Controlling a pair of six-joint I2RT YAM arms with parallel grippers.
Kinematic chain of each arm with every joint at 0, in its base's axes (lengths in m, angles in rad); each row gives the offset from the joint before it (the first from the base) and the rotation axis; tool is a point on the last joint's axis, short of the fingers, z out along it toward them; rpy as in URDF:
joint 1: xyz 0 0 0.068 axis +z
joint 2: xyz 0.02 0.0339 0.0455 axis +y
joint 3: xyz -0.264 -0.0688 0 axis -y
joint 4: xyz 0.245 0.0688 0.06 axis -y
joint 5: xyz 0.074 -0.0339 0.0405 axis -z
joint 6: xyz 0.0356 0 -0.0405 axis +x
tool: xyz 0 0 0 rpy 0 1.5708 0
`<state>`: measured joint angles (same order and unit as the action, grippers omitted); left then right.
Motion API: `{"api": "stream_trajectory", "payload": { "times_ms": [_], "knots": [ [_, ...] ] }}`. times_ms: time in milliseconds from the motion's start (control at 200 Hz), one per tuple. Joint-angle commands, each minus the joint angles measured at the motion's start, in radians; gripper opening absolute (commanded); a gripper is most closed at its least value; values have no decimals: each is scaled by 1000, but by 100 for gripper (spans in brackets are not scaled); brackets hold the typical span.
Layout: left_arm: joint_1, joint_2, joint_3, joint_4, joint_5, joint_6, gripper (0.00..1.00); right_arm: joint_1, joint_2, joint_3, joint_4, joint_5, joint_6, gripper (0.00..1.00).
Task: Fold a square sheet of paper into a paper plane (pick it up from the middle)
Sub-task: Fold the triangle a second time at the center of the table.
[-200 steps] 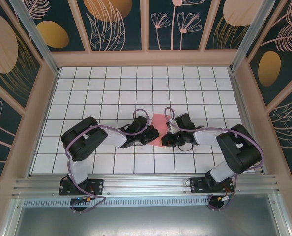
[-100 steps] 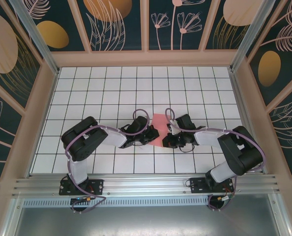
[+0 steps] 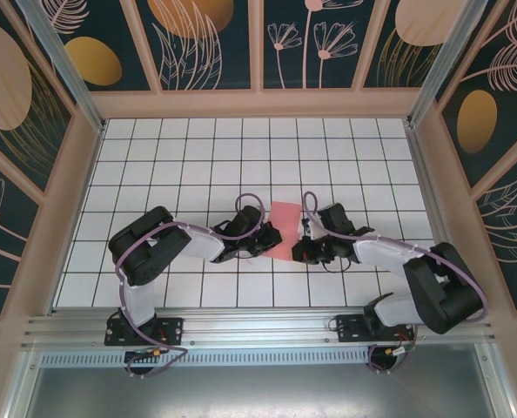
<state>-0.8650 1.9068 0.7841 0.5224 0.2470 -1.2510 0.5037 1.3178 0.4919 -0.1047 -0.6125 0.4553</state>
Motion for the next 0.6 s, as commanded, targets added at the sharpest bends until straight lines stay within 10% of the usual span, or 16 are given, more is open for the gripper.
{"api": "stream_trajectory", "payload": {
  "times_ms": [0, 595],
  "knots": [
    [-5, 24, -25, -95, -21, 11, 7, -25, -52, 40, 48, -28, 81, 6],
    [-6, 16, -26, -71, -20, 10, 8, -22, 223, 65, 105, -50, 39, 6]
  ]
}}
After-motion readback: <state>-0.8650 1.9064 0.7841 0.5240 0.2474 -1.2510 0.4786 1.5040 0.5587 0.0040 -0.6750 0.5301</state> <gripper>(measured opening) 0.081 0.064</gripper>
